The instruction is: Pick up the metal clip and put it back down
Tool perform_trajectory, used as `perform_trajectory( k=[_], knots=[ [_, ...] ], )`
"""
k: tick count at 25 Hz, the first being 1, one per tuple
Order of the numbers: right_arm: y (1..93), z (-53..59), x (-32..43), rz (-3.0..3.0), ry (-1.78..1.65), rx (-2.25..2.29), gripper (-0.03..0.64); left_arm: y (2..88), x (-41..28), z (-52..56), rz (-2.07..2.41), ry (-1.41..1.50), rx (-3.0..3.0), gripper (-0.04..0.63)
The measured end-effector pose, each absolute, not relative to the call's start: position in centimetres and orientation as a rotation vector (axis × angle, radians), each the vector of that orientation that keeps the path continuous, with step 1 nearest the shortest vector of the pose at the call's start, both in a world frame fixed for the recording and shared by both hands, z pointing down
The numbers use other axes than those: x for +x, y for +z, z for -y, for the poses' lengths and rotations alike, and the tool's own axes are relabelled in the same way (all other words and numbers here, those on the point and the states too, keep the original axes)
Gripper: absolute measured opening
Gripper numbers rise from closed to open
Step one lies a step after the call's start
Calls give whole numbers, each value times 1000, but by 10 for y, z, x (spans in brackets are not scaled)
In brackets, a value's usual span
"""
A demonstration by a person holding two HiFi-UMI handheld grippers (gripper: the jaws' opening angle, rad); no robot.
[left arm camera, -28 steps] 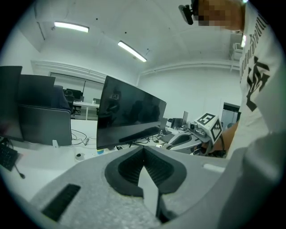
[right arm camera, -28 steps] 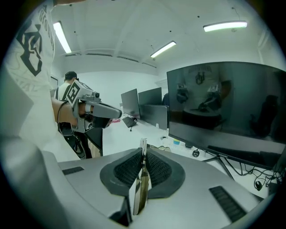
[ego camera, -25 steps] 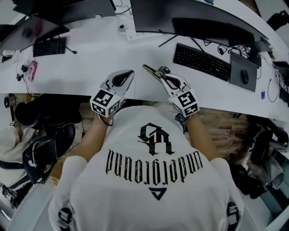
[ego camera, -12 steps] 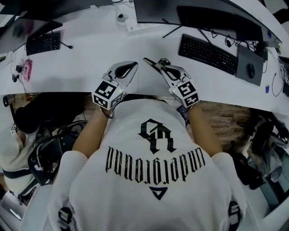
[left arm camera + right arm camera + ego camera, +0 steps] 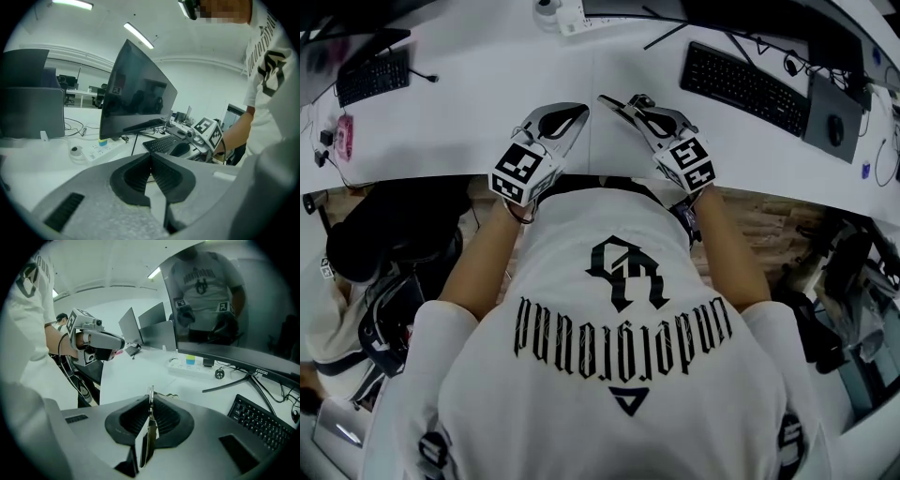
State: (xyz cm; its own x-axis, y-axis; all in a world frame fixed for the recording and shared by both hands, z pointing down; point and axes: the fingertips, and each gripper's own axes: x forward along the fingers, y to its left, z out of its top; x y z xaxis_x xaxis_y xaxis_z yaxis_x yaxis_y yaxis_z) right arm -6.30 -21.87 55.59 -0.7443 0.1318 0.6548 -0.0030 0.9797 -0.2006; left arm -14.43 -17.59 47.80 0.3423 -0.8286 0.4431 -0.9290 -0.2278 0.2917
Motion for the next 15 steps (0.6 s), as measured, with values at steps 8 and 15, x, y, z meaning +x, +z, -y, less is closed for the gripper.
perform_trajectory(
  k=[8, 15],
  knots=[
    [592, 216, -74, 2346, 336, -85, 34, 509, -163, 172, 1505, 228, 2051, 12],
    [608, 224, -72, 2338, 344, -74, 35, 525, -154, 180, 1463, 242, 2051, 12]
  ],
)
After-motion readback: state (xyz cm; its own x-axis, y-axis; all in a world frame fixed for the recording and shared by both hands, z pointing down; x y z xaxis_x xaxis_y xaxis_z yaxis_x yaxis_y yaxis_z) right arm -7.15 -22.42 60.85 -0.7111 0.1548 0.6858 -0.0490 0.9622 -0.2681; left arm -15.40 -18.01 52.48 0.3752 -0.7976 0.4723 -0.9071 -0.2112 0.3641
